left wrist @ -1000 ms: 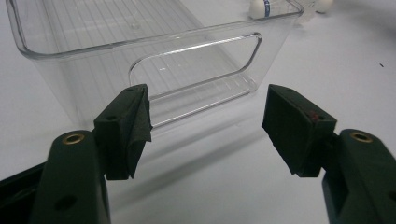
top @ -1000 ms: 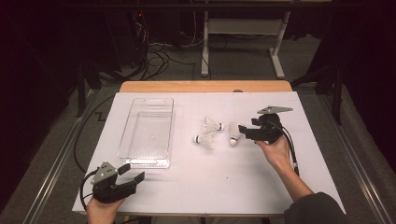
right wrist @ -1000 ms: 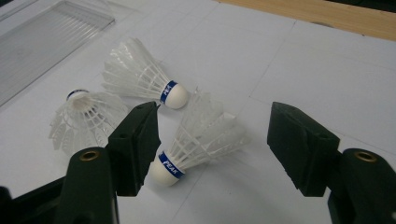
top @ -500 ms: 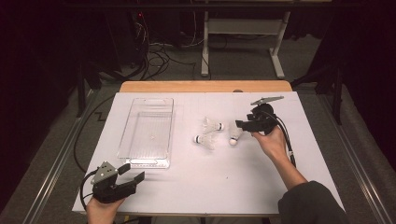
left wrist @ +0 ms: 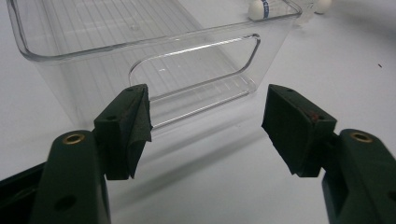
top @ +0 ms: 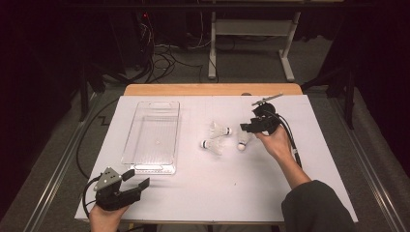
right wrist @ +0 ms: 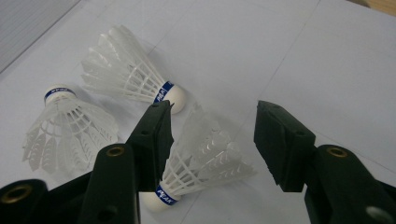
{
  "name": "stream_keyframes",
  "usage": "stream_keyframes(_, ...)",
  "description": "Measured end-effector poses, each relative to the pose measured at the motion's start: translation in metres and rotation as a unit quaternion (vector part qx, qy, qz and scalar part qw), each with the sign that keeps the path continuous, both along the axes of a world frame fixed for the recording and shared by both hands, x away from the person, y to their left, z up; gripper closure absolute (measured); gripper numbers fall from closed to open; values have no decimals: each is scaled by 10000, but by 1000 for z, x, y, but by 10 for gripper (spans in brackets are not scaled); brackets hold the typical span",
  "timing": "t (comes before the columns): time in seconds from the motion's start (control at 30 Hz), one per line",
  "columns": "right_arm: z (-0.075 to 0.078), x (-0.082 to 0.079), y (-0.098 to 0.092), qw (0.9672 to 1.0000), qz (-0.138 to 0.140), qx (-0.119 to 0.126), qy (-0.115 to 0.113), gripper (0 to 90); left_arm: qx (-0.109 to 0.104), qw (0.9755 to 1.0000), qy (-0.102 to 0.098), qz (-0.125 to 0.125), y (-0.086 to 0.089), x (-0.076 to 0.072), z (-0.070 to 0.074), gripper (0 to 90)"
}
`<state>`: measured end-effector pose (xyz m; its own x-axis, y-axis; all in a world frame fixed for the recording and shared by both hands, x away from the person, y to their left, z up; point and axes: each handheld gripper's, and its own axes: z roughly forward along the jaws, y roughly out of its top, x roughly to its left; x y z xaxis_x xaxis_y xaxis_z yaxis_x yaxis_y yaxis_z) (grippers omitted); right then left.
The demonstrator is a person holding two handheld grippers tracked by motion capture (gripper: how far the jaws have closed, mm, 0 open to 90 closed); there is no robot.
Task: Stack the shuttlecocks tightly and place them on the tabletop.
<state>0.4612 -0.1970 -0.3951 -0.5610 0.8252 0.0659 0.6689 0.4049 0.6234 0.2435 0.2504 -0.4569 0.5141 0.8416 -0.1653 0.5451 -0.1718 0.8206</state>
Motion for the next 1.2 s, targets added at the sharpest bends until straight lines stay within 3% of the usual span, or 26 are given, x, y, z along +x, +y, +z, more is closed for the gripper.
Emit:
stream_keyframes(0.47,-7,7,7,9993,111,-165,307,556,-3,10000,-3,0,0,0,0,330)
stream_keyframes(0.7,-9,7,5,9989,141,-207,394,611,175,9998,-19,-7,-3,-1,0,329)
stream_keyframes(1.2,-10,6,2,9977,292,-146,587,760,164,9999,-7,-5,-2,0,0,329)
